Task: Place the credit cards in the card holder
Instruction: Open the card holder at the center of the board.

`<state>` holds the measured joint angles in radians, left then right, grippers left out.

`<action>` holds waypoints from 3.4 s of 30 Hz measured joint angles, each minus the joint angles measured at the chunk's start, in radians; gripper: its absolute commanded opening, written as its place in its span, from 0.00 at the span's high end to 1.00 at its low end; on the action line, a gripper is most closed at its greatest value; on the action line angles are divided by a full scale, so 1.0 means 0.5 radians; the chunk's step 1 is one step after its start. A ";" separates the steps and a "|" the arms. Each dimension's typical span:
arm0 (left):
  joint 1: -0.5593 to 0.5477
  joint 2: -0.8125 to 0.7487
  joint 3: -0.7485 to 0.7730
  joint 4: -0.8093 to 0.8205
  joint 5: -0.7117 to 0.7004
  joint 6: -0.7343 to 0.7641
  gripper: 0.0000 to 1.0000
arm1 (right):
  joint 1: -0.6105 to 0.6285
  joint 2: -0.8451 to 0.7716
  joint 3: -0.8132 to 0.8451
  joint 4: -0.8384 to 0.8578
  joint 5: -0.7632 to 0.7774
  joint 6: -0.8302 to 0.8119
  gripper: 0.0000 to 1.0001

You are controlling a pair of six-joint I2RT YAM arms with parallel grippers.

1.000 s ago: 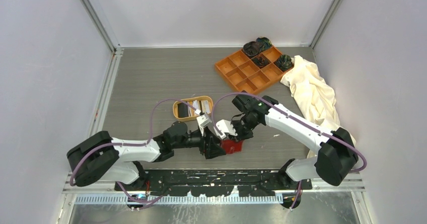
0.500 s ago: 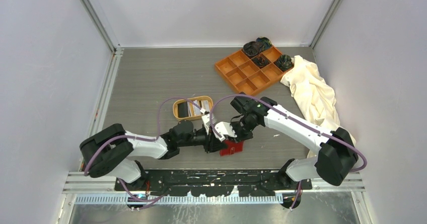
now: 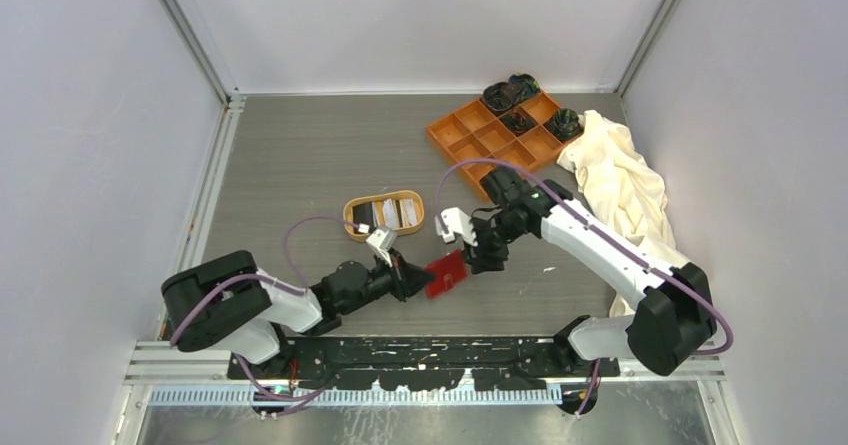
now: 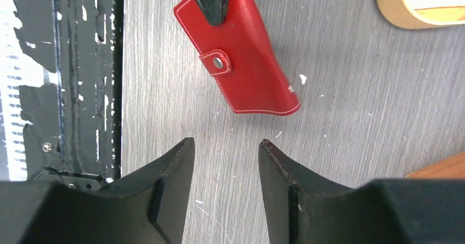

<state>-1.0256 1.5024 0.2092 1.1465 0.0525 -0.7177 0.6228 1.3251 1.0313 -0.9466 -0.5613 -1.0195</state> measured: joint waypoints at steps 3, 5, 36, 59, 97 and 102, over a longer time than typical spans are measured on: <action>-0.153 -0.136 0.004 -0.096 -0.443 -0.077 1.00 | -0.087 -0.065 -0.002 -0.017 -0.136 -0.048 0.44; -0.249 -0.208 0.045 -0.157 -0.647 -0.101 1.00 | -0.082 -0.095 -0.025 -0.023 -0.238 -0.127 0.44; -0.421 -0.240 0.213 -0.362 -1.028 -0.439 1.00 | 0.074 -0.244 -0.317 0.454 -0.287 -0.073 0.66; -0.407 -0.703 0.192 -0.835 -1.237 -0.592 1.00 | 0.077 -0.215 -0.267 0.144 -0.378 -0.262 0.72; -0.404 -0.551 0.496 -1.354 -1.052 -0.803 1.00 | 0.182 -0.192 -0.374 0.681 -0.055 0.177 0.98; -0.356 -0.595 0.449 -1.304 -1.079 -0.860 1.00 | 0.198 -0.192 -0.368 0.542 -0.169 0.094 0.99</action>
<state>-1.2037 1.2049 0.4335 0.4946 -0.4870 -1.1477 0.7219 1.2289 0.8474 -0.6758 -0.6456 -0.9726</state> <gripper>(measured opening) 0.061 0.037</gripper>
